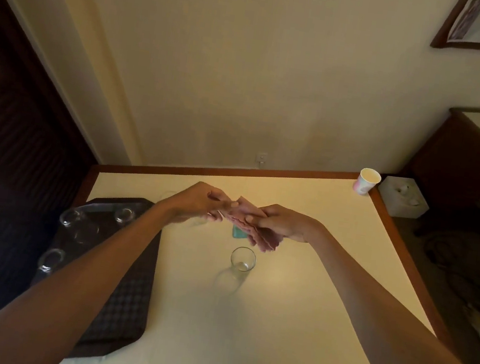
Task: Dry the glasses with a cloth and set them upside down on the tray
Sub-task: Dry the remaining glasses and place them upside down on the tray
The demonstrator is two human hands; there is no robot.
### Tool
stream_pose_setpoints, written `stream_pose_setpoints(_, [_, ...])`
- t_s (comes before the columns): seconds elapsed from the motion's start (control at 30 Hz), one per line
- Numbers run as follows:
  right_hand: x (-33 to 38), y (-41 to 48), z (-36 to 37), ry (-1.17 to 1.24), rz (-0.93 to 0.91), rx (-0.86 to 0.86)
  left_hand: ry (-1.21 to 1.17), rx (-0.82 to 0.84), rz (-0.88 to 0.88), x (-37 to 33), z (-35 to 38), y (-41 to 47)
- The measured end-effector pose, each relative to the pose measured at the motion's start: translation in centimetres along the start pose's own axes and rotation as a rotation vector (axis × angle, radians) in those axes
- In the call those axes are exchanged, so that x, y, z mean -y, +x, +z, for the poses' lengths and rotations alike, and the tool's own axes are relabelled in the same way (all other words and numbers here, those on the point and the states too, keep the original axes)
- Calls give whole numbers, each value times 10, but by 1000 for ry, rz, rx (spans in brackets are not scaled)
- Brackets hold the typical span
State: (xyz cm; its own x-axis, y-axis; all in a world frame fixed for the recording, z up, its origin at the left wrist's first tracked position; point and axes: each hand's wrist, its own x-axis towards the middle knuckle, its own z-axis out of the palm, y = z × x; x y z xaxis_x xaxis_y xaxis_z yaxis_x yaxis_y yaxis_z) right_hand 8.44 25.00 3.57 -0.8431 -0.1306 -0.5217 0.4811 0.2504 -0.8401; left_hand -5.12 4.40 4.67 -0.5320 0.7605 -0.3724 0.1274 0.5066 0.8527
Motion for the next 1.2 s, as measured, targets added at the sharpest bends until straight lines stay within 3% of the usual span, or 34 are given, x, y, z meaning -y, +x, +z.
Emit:
stream_pose_setpoints(0.13, [-39,-1,2,123,16,-117,37,5,-90,39,28,9])
stream_pose_setpoints(0.27, [-80,5,6,40,92,-240,201,-42,-94,96,69,15])
stream_pose_setpoints(0.5, [-117,16,30,47,149,-318,134,-113,-58,140,144,25])
stream_pose_setpoints(0.63, [-126,22,40,-21,178,-342,72,-247,-51,144,162,33])
stream_pose_setpoints(0.9, [-108,22,32,-112,198,-329,125,-242,49,119,134,30])
stream_pose_setpoints(1.2, [-14,21,11,-336,60,-215,443,-180,230,29,41,11])
